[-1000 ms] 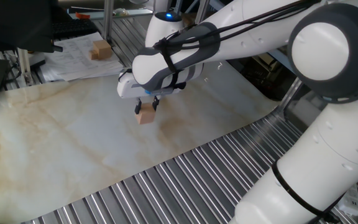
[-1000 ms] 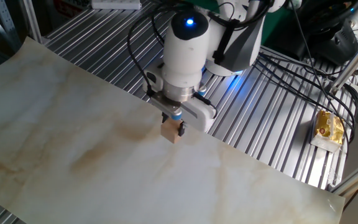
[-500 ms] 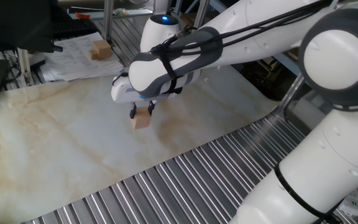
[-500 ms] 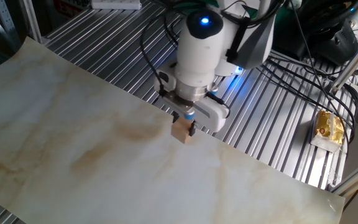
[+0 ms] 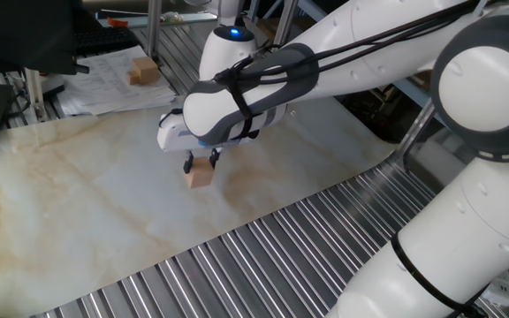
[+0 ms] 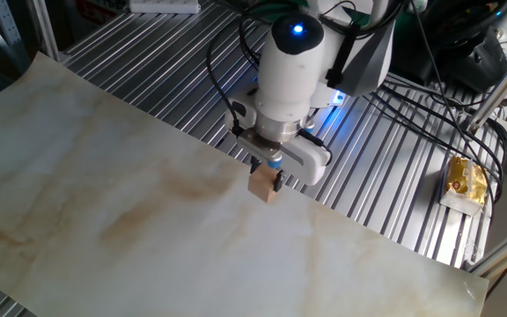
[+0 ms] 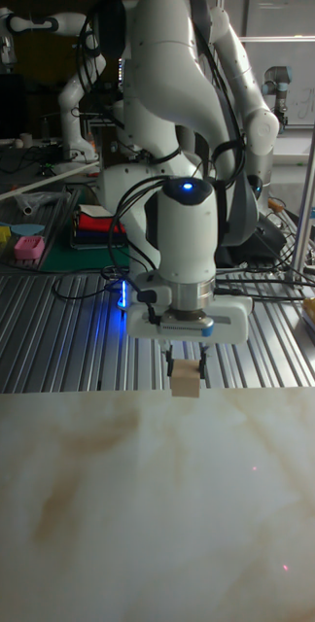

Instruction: Pick up the small block on the left and move it to the right

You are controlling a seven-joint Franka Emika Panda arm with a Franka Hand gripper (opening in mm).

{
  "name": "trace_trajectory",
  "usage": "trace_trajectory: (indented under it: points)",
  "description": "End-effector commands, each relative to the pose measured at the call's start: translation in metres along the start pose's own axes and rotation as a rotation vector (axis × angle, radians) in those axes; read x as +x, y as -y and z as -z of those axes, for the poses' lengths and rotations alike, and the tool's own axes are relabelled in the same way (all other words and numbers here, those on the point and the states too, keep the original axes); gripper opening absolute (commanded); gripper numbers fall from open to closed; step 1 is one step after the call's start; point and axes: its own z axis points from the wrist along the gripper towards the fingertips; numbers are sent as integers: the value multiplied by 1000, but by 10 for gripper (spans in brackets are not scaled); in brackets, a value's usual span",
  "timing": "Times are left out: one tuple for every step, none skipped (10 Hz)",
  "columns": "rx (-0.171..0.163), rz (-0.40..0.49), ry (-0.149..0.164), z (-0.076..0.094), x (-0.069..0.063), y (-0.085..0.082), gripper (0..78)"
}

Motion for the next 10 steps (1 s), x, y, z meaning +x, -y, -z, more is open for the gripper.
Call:
trace_trajectory:
  points:
    - [-1, 8, 2, 1, 2, -5, 12]
    - [3, -1, 1, -1, 3, -8, 12]
    - [11, -9, 3, -3, 3, -13, 12]
    - [18, -17, 6, -6, 5, -17, 12]
    - [18, -22, 8, -7, 6, -19, 12]
    - [19, -30, 8, -7, 7, -23, 12]
    - [20, -31, 5, -5, 7, -24, 12]
    - [27, -31, -3, -1, 3, -26, 12]
    - [32, -30, -4, 0, 1, -26, 12]
    - [34, -30, -3, -1, -1, -26, 12]
